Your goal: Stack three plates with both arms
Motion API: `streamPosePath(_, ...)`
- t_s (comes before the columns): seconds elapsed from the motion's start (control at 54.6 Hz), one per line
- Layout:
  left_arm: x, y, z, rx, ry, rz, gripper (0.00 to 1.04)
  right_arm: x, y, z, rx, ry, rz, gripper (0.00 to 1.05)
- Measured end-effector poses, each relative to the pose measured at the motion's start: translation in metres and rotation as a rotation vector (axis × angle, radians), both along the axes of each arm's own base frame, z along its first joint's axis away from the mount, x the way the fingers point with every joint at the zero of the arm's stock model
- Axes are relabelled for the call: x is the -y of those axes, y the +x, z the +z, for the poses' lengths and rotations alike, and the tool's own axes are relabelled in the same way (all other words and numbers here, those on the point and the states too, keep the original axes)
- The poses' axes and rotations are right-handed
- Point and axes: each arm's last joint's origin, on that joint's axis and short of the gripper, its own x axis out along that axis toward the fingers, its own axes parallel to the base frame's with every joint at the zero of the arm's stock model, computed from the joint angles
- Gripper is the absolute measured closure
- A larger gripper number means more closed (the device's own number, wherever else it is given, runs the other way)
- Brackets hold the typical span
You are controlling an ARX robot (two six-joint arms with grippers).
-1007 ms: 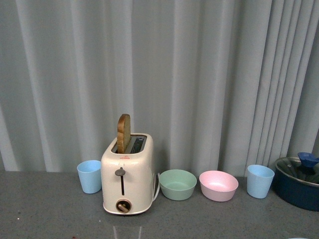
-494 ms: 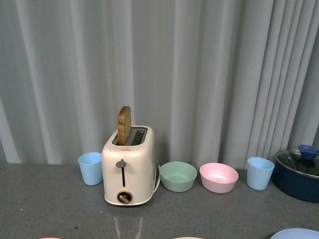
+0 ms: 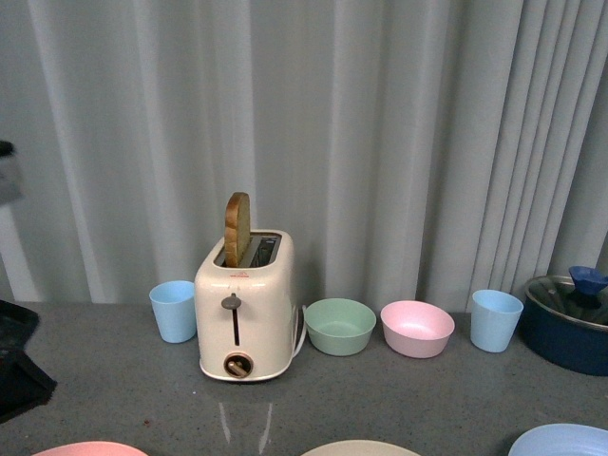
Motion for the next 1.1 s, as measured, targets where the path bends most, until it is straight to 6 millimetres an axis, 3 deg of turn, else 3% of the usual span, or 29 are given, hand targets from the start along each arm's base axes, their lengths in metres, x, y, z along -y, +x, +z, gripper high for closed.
streamPosePath(0.128, -0.004, 0.038, -0.014, -0.13, 0.064, -0.012, 0.07, 0.0, 0.0, 0.0, 0.0, 0.0, 0.0, 0.07)
streamPosePath(0.329, -0.02, 0.059, -0.053, -0.299, 0.136, 0.002, 0.07, 0.0, 0.0, 0.0, 0.0, 0.0, 0.0, 0.07)
streamPosePath(0.732, -0.053, 0.078, -0.108, -0.446, 0.139, 0.07, 0.07, 0.0, 0.0, 0.0, 0.0, 0.0, 0.0, 0.07)
streamPosePath(1.098, -0.084, 0.092, -0.146, -0.429, 0.142, 0.162, 0.07, 0.0, 0.0, 0.0, 0.0, 0.0, 0.0, 0.07)
